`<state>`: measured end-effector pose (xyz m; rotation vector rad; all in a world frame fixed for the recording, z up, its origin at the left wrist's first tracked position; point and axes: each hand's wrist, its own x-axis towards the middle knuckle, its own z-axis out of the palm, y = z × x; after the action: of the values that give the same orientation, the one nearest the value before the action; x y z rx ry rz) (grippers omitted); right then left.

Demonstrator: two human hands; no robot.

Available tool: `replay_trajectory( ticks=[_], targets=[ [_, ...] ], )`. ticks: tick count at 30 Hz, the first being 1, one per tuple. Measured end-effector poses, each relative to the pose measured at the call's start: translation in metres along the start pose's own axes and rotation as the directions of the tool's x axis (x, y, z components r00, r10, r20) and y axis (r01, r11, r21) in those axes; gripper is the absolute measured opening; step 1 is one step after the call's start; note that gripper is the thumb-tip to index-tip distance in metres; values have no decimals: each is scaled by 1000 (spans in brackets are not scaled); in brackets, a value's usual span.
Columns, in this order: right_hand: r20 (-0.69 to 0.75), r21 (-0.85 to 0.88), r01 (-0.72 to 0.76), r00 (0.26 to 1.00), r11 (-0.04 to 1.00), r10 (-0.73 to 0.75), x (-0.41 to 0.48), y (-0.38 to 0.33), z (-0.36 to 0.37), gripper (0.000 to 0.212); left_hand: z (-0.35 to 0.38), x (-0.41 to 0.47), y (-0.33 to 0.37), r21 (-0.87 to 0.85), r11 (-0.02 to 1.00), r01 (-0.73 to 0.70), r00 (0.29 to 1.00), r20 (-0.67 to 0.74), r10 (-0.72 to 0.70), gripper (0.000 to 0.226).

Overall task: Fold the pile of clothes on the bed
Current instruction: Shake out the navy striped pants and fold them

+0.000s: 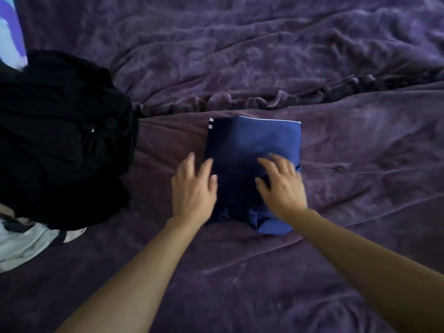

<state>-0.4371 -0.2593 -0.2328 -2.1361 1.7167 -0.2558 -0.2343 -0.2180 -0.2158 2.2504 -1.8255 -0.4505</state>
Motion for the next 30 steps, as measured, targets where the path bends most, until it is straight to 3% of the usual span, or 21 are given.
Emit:
replay_trajectory(
  ticks=[4, 7, 12, 19, 23, 30],
  targets=[
    [38, -171, -150, 987, 974, 158, 6, 45, 8, 63, 43, 36, 32, 200, 947, -251, 964, 140, 226, 55],
    [56, -174, -183, 979, 968, 196, 9, 54, 37, 69, 75, 71, 15, 239, 953, -186, 972, 187, 143, 61],
    [47, -149, -251, 964, 957, 260, -1, 59, 78, 75, 104, 88, -22, 261, 961, -95, 991, 113, 68, 70],
    [-52, 90, -375, 924, 923, 380, 13, 54, 68, 88, 99, 65, -11, 187, 981, -51, 999, 25, 48, 60],
    [-29, 2, -408, 913, 913, 407, 21, 47, 60, 87, 90, 68, 1, 125, 992, -25, 998, 67, 17, 59],
    [-96, -33, -319, 944, 947, 314, -18, 29, 8, 72, 45, 35, 36, 79, 994, -77, 992, 110, 69, 52]
  ],
)
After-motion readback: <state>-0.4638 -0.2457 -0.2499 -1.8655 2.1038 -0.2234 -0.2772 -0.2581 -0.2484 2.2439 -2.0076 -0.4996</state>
